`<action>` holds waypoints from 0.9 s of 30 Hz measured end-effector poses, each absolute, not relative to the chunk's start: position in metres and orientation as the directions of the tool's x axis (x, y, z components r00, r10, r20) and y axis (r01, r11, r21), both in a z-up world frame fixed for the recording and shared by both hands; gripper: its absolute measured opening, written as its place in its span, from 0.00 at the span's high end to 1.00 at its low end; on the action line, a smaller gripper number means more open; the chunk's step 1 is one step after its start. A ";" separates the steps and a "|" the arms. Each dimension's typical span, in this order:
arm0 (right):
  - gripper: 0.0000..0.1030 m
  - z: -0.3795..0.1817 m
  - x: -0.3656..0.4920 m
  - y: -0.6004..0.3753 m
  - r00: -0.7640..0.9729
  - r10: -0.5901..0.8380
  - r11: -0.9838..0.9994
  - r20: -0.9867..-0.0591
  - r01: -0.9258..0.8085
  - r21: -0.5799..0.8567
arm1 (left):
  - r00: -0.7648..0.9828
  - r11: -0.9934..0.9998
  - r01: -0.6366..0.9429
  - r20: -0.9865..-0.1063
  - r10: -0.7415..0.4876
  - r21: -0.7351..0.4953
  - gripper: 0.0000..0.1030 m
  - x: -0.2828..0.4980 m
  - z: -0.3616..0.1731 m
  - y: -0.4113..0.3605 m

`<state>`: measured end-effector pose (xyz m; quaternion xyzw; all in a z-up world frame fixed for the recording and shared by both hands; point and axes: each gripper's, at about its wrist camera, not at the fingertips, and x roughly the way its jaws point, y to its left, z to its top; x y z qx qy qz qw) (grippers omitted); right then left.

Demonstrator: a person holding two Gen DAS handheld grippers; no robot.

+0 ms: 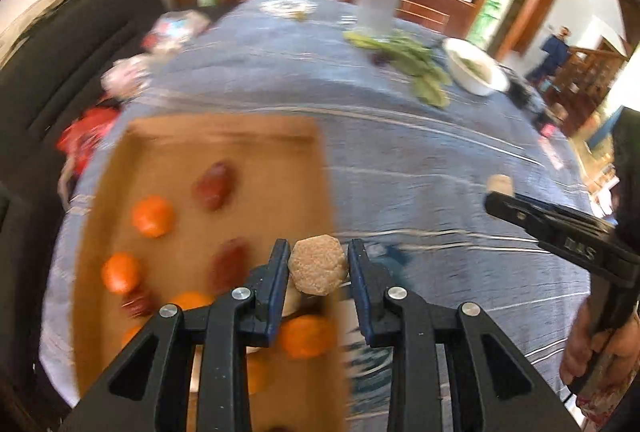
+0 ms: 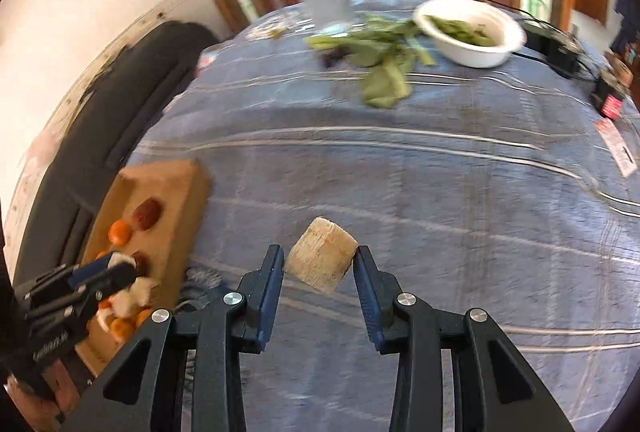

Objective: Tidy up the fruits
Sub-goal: 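Grasp a round pale cake with the left tool while the right grasps a pale chunk, then carry both into the tray and open both tools to release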

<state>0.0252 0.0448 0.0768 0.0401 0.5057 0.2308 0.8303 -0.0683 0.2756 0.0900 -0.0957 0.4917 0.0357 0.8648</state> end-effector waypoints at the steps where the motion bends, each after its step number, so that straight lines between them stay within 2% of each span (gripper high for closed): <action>1: 0.62 0.078 0.020 0.055 0.377 0.430 0.884 -0.821 -0.359 0.298 | 0.509 0.975 -0.183 -0.861 -0.015 -0.125 0.72 -0.073 0.089 0.289; 8: 0.62 0.082 -0.011 0.138 0.289 0.496 0.812 -0.819 -0.489 0.319 | 0.471 0.953 -0.283 -0.881 0.040 -0.108 0.72 -0.078 0.080 0.349; 14: 0.61 0.074 -0.024 0.199 0.247 0.495 0.779 -0.833 -0.551 0.299 | 0.439 0.960 -0.272 -0.897 0.060 -0.069 0.72 -0.064 0.064 0.369; 21: 0.61 0.059 -0.015 0.240 0.235 0.454 0.784 -0.859 -0.564 0.260 | 0.439 0.961 -0.262 -0.898 0.041 -0.084 0.71 -0.059 0.058 0.379; 22: 0.61 0.057 -0.015 0.244 0.236 0.450 0.785 -0.861 -0.564 0.256 | 0.440 0.962 -0.260 -0.897 0.039 -0.086 0.70 -0.059 0.058 0.381; 24: 0.61 0.056 -0.013 0.249 0.235 0.446 0.785 -0.863 -0.566 0.252 | 0.442 0.961 -0.261 -0.896 0.034 -0.093 0.57 -0.059 0.057 0.384; 27: 0.61 0.054 -0.011 0.255 0.242 0.442 0.785 -0.864 -0.571 0.242 | 0.449 0.959 -0.266 -0.893 0.034 -0.097 0.54 -0.059 0.059 0.388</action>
